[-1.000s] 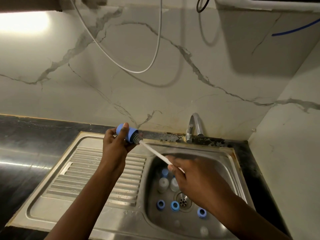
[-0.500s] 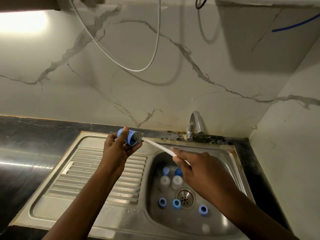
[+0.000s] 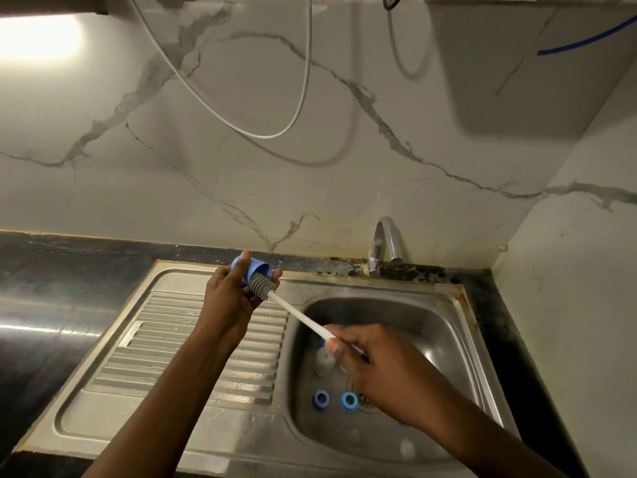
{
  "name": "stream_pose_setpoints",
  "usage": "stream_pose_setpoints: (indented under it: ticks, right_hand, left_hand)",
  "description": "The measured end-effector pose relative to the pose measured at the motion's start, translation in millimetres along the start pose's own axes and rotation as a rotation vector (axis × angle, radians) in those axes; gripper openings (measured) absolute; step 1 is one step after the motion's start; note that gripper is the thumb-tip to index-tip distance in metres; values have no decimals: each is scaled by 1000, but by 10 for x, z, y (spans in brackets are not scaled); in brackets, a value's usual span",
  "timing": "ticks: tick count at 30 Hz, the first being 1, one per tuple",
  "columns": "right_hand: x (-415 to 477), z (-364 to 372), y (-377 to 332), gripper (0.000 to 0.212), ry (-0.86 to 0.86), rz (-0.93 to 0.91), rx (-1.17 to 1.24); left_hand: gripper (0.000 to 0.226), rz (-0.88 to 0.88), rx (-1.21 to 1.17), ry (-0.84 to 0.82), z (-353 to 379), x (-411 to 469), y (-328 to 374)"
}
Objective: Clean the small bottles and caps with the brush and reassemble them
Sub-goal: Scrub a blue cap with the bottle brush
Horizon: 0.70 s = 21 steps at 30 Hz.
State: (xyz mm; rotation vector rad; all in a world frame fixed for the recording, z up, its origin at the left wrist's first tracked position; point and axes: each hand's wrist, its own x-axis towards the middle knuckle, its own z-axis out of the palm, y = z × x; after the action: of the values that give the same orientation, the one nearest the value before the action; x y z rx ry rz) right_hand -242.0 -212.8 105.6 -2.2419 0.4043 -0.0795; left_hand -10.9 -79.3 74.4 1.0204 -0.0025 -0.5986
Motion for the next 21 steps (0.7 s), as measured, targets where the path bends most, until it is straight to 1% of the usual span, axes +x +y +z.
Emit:
stream_pose_setpoints:
  ticks: [4,6,9,14,16,19,21]
  right_hand:
    - [49,-130,11,28,59,32,48]
    - [74,-188,52,27,85,52,-5]
    - [58,-242,151,34,129,65,-129]
    - [-40,-152,237,36,97,94,-244]
    - [-88,-95,270,34,71,113,-170]
    - [-122,-83,377,30,24,158,-1]
    - [-147,-154,448,27,-1,185,110]
  left_hand:
    - [32,-13,-2,-10,34,7,-13]
    - [33,-2,33,-10,56,26,-25]
    - [32,16,80,-5,102,34,-93]
    - [29,20,140,19,173,107,-237]
    - [29,-6,128,12,198,153,-289]
    - [35,-56,126,4,242,196,-386]
    - [34,-67,138,3,279,226,-473]
